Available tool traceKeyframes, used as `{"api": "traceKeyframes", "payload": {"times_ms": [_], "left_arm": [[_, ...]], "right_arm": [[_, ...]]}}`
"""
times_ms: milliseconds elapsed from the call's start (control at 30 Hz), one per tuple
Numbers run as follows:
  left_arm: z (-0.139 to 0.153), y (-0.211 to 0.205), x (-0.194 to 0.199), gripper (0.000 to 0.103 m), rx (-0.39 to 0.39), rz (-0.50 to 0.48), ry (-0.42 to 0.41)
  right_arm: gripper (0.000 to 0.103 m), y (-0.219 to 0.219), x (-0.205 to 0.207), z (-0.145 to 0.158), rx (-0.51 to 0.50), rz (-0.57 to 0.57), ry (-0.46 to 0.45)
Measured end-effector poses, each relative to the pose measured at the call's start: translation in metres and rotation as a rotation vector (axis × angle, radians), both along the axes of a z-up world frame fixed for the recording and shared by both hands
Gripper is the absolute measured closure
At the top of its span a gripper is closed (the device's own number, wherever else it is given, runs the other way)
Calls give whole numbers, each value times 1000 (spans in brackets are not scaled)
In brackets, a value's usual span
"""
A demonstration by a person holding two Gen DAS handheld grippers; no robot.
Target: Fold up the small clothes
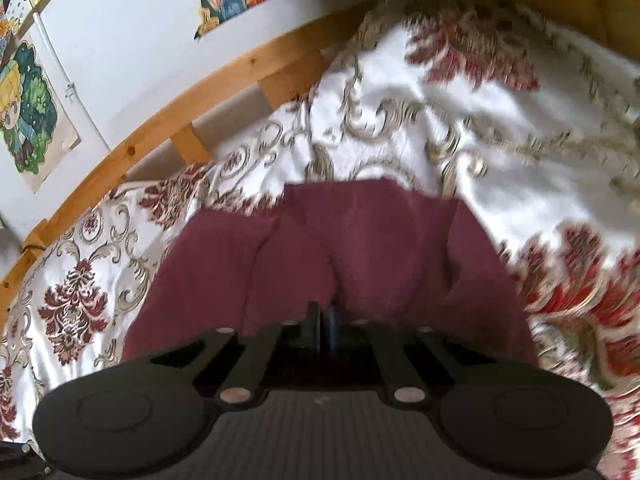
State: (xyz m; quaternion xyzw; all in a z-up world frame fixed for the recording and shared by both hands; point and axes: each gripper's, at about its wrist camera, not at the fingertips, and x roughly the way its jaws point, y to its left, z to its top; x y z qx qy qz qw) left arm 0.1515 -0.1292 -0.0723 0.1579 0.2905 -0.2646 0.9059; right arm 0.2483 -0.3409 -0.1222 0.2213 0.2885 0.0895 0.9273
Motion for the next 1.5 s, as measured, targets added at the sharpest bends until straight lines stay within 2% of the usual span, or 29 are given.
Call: {"api": "traceKeyframes", "payload": {"times_ms": [233, 600, 700, 900, 1033, 1233, 1367, 1433, 1500], "left_arm": [[1, -5, -4, 93, -22, -3, 6], [1, -27, -4, 93, -79, -24, 28], [0, -36, -3, 94, -93, -42, 35], [-4, -43, -4, 93, -110, -83, 42], [-7, -43, -1, 93, -121, -98, 61], [-15, -40, 7, 92, -146, -114, 117], [-13, -31, 10, 88, -201, -104, 141], [-10, -28, 8, 82, -220, -110, 141], [-7, -26, 6, 66, -241, -128, 138]], "right_arm": [[99, -19, -11, 18, 10, -61, -57], [99, -31, -25, 42, -75, -106, -129], [99, -40, -28, 44, -75, -137, -119], [99, -58, -30, 39, -6, -189, -82], [99, -58, -30, 36, -22, -198, -68], [99, -63, -27, 24, -26, -227, 5], [99, -67, -26, 15, -12, -243, 39], [99, -67, -26, 13, -13, -245, 46], [98, -67, -26, 12, -13, -247, 51]]}}
